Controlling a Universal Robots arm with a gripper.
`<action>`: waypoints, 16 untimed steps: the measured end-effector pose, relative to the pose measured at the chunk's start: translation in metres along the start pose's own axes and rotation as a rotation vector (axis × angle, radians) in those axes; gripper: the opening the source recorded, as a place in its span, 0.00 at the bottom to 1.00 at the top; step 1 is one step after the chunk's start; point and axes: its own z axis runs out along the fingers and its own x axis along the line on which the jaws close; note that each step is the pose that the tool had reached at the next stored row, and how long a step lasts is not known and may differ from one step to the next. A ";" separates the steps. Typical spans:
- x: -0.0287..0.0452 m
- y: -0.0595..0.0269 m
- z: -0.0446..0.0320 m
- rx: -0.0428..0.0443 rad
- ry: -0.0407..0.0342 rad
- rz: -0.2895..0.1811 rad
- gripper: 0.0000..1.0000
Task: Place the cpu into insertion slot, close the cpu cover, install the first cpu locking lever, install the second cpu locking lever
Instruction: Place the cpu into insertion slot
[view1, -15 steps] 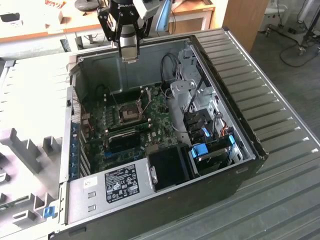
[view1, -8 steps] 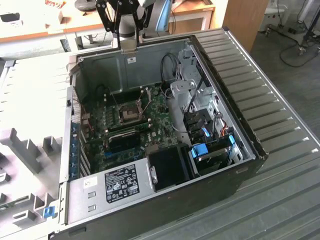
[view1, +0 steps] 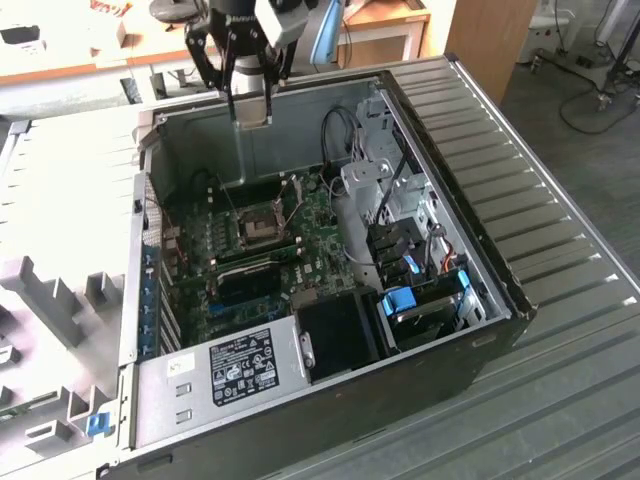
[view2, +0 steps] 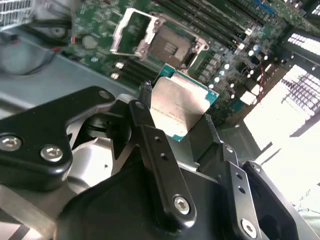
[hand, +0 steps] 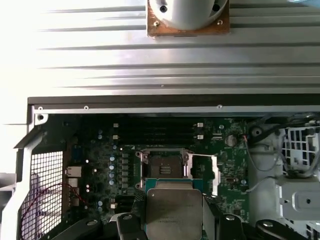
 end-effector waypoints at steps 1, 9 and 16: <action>0.0021 -0.0011 0.0040 -0.0001 -0.0001 0.000 0.54; 0.0034 -0.0018 0.0065 -0.0002 -0.0001 0.000 0.54; 0.0033 -0.0020 0.0083 -0.0002 -0.0001 0.000 0.54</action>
